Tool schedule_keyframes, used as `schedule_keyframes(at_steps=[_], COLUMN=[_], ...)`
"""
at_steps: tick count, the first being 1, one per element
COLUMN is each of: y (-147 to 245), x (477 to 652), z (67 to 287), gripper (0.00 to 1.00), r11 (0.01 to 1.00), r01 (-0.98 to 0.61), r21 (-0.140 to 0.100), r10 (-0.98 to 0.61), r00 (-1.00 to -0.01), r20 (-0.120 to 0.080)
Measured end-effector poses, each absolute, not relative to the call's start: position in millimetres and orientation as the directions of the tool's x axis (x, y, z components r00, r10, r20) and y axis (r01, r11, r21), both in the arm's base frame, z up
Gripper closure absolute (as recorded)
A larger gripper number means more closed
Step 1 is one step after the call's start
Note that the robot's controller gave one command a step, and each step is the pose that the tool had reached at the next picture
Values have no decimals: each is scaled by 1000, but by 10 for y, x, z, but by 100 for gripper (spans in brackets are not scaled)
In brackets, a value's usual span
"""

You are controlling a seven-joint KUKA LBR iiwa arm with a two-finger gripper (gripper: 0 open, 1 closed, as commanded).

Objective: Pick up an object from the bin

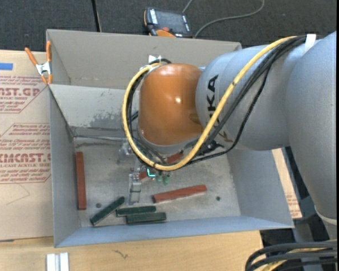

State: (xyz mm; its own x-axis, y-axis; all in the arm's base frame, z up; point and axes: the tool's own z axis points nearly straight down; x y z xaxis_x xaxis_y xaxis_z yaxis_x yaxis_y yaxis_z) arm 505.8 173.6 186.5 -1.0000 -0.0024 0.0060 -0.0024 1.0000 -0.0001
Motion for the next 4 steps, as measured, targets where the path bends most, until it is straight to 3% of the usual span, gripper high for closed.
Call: schedule_keyframes(at_steps=[1,2,3,4], y=[1380,2056,1548,2123], x=[4810,4798,4793,4889], z=[676,1014,1012,683], gripper=[0,0,0,0], r11=[1000,999,993,1000], r01=[14,40,117,11], r21=[2,5,-2,2], r10=[14,40,117,11], r00=[-1000,-999,-993,-1000], r20=[-4,-2,2,0])
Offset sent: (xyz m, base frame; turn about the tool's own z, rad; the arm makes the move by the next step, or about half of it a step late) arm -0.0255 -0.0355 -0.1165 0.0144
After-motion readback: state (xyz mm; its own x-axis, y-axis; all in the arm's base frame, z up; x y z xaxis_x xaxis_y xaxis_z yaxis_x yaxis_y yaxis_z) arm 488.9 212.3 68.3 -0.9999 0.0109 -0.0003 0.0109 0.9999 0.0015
